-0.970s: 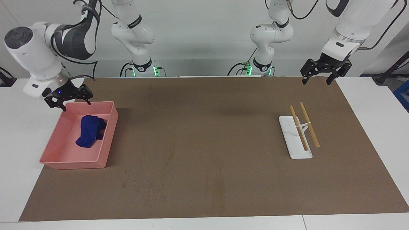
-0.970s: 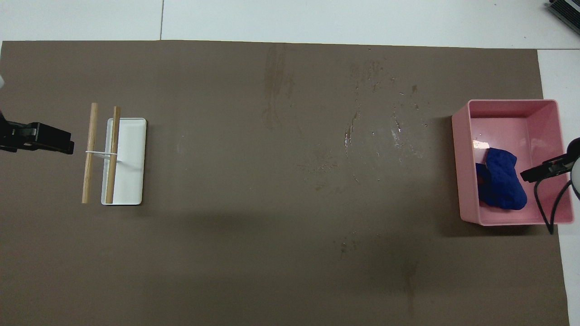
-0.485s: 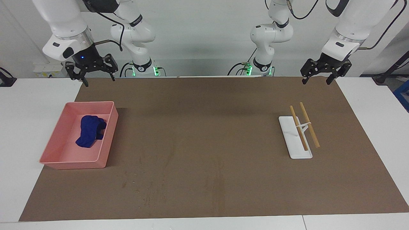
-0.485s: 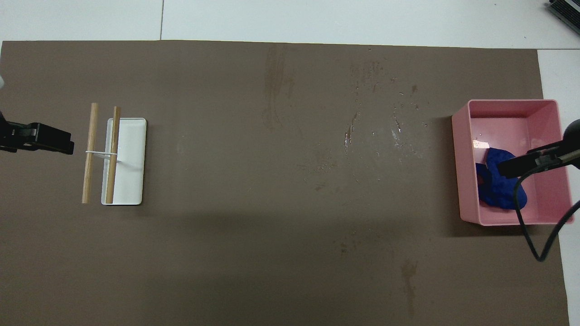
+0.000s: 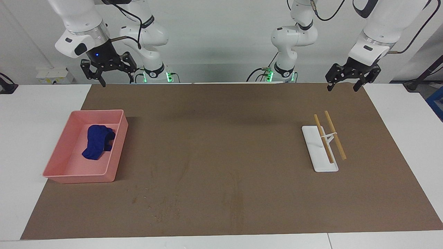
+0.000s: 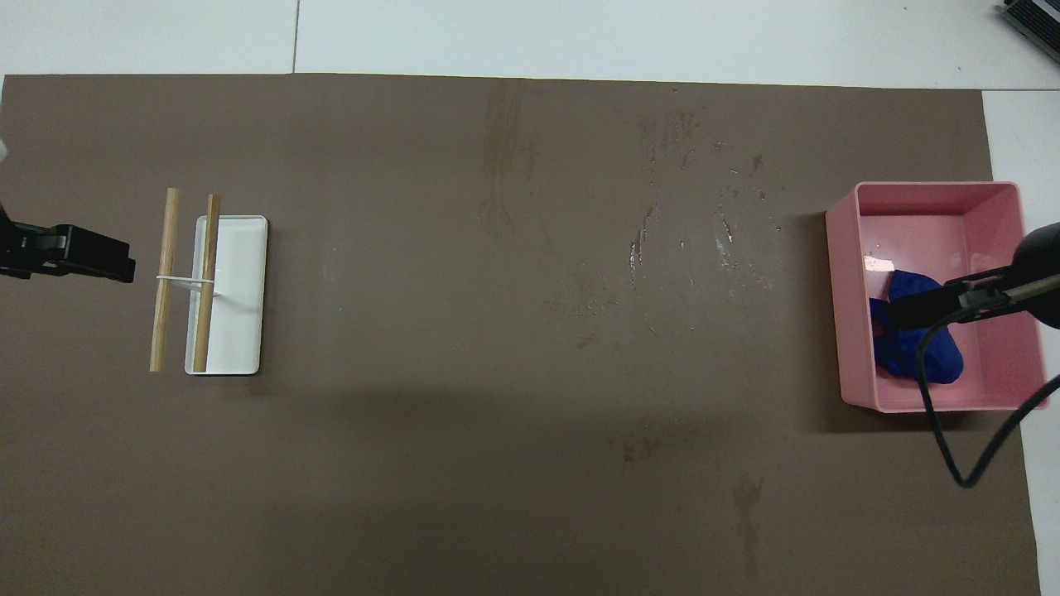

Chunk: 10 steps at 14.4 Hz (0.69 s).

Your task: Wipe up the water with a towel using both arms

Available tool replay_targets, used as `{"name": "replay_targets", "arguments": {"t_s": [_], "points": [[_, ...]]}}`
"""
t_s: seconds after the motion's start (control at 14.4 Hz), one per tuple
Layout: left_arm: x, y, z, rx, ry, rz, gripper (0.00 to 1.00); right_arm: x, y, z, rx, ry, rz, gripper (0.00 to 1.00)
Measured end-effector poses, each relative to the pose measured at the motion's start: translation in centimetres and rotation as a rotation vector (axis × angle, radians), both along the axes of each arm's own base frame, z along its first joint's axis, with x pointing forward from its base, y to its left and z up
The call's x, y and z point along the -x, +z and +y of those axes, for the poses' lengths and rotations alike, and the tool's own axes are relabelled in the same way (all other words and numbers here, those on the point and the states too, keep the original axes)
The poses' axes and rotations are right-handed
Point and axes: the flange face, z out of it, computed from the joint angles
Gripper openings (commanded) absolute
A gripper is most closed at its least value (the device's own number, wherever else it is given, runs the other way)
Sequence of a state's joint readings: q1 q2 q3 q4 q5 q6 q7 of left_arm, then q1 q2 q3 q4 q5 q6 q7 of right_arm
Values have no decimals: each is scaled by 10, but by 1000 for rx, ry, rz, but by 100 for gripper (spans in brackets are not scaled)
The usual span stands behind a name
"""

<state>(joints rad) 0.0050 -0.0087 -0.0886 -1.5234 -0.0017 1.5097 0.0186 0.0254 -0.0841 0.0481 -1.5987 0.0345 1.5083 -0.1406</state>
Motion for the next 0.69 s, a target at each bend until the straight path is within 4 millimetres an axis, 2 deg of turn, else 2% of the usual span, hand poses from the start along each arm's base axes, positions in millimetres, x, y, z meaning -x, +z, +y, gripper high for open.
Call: {"name": "replay_targets", "arguments": {"t_s": [0.35, 0.69], "points": [[0, 0, 0, 0, 0, 0, 100, -2, -1, 8, -5, 10, -18, 100], [0, 0, 0, 0, 0, 0, 100, -24, -11, 3, -5, -2, -37, 100]]}}
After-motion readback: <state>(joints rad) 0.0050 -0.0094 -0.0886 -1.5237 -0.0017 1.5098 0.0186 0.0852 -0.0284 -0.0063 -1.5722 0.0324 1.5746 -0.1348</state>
